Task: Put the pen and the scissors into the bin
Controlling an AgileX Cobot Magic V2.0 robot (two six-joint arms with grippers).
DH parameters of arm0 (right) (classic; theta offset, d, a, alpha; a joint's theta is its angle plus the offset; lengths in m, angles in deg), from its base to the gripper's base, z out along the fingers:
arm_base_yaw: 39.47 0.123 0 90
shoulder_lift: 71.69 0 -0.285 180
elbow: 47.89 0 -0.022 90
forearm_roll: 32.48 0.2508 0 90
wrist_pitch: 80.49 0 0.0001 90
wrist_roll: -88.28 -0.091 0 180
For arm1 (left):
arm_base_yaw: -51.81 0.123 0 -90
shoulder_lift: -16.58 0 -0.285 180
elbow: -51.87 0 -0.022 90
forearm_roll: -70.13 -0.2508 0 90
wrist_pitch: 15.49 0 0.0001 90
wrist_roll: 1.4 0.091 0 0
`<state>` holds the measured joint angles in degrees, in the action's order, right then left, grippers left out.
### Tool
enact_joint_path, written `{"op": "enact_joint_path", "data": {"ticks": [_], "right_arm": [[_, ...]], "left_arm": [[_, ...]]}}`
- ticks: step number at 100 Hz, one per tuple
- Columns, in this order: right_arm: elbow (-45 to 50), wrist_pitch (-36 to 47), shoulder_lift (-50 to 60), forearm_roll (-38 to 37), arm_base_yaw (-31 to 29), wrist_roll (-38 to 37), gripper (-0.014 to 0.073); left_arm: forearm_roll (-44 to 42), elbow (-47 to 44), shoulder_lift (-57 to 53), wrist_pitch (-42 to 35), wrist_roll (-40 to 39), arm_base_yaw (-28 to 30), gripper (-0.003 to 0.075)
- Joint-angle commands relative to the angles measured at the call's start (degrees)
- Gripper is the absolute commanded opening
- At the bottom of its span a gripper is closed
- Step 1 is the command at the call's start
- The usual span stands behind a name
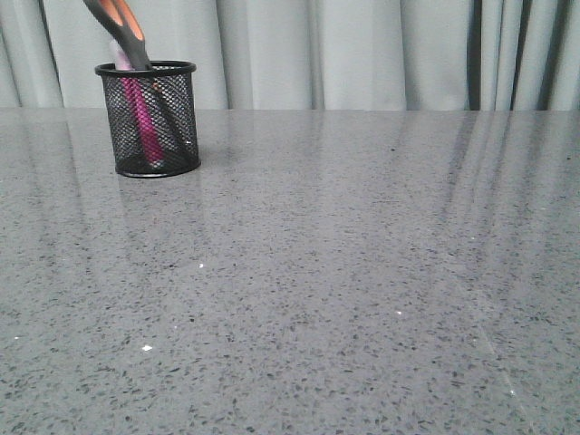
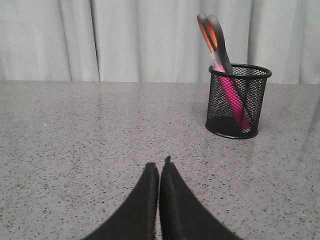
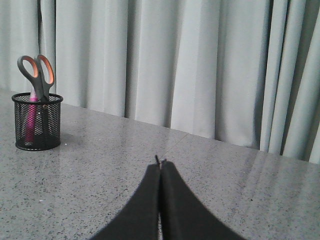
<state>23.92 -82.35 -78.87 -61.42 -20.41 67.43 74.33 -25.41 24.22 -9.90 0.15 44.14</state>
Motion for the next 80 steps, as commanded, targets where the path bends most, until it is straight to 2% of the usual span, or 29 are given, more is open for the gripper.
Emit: {"op": "enact_joint_path", "data": {"ticks": [1, 72, 80], "right_arm": [[-1.5, 3.7, 0.2, -0.3, -0.4, 0.3, -0.0068], [-1.5, 3.2, 0.2, -0.3, -0.4, 0.3, -0.0068], [-1.5, -1.9, 0.2, 6.8, -0.5, 0.6, -0.0068]], "left_arm": [[0.1, -1.4, -1.6, -4.5, -0.7, 0.2, -0.0022], [0.1, -1.4, -1.6, -4.5, -0.7, 0.2, -0.0021], [0.1, -1.4, -1.6, -4.5, -0.7, 0.2, -0.0022]]}}
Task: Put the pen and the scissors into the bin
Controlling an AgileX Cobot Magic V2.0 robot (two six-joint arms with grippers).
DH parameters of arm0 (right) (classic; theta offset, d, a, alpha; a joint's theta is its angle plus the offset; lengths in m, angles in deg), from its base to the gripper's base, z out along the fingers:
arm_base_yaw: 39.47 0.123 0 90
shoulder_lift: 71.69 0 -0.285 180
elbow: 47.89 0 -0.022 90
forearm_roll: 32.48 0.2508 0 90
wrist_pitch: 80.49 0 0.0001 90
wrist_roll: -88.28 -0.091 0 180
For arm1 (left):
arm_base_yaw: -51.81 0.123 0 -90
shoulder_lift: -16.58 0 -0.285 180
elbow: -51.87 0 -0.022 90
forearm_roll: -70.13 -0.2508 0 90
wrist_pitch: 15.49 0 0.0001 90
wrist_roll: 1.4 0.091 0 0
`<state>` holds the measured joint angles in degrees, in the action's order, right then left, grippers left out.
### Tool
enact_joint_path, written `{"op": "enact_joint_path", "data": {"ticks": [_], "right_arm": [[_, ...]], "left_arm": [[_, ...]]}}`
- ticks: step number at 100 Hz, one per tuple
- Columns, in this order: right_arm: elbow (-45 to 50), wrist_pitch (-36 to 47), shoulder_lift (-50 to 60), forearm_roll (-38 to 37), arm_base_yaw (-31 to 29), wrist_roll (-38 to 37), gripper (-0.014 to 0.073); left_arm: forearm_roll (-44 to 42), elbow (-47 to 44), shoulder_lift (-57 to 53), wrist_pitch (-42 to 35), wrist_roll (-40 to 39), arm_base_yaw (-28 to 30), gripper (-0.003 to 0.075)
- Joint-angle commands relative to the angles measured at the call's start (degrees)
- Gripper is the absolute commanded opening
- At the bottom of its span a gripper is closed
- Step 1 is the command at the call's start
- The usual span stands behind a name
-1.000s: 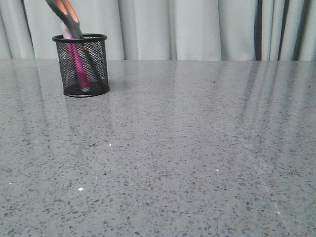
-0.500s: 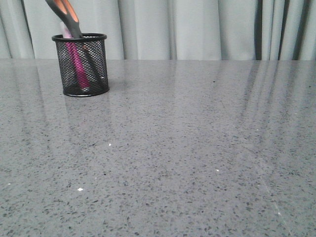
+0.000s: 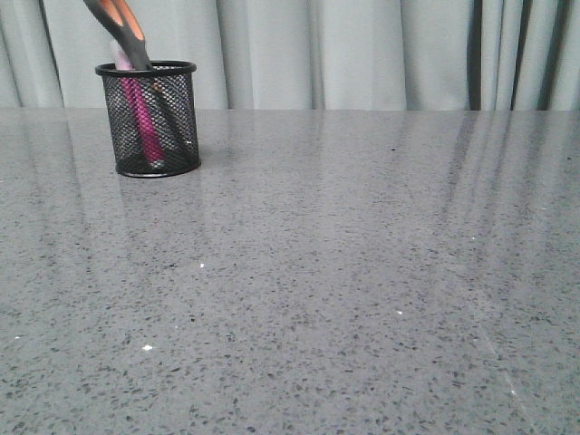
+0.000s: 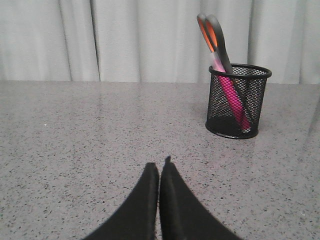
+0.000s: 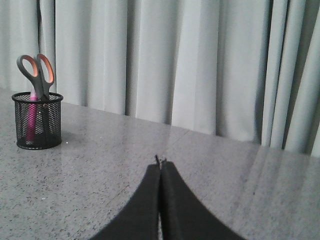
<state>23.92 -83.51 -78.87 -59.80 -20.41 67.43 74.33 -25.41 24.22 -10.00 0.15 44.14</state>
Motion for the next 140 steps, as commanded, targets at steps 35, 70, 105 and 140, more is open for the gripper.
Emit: {"op": "enact_joint_path", "data": {"ticks": [35, 70, 105, 140], "right_arm": [[2.7, 1.7, -0.5, 29.3, -13.1, 22.0, -0.0068], [7.0, -0.8, 1.0, 29.0, -17.1, 22.1, -0.0068], [7.0, -2.3, 1.0, 28.2, -17.1, 22.1, -0.0068], [7.0, -2.3, 1.0, 28.2, -17.1, 22.1, -0.0068]], "left_arm": [[0.1, -1.4, -1.6, -4.4, -0.7, 0.2, -0.0022], [0.1, -1.4, -1.6, -4.4, -0.7, 0.2, -0.0022], [0.1, -1.4, -1.6, -4.4, -0.7, 0.2, -0.0022], [0.1, -1.4, -1.6, -4.4, -0.7, 0.2, -0.0022]]}}
